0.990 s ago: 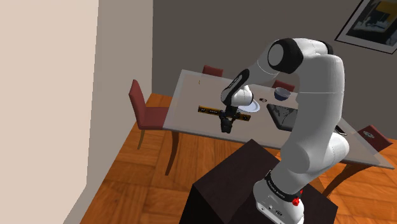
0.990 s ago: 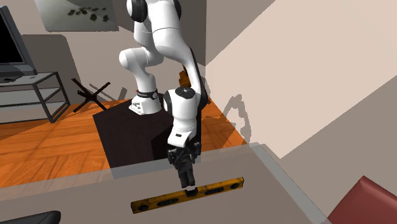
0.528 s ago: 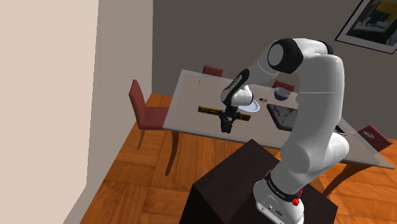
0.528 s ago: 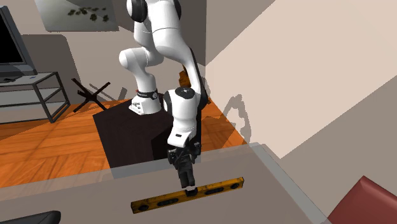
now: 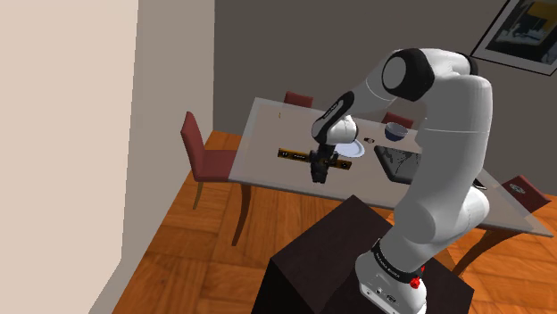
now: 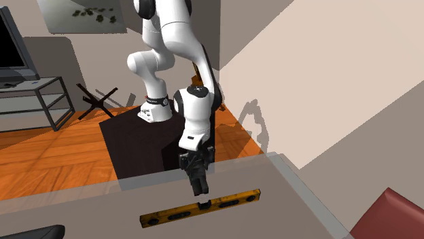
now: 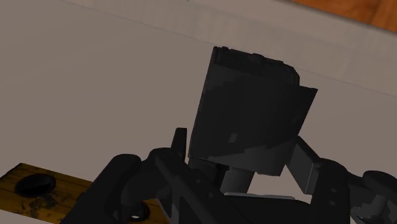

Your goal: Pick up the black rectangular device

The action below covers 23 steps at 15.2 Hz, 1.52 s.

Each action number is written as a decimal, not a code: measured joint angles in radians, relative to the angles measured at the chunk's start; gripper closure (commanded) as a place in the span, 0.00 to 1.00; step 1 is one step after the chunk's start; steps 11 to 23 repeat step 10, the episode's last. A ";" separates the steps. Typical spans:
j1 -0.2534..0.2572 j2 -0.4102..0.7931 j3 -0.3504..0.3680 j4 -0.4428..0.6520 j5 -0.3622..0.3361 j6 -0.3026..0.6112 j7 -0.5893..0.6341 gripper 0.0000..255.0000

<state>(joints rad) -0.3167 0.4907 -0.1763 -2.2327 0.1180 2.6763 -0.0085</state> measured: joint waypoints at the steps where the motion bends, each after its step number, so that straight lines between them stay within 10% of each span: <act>1: 0.001 -0.013 -0.004 -0.002 -0.004 -0.011 0.001 1.00; 23: 0.019 -0.116 -0.029 -0.017 -0.035 -0.098 0.019 1.00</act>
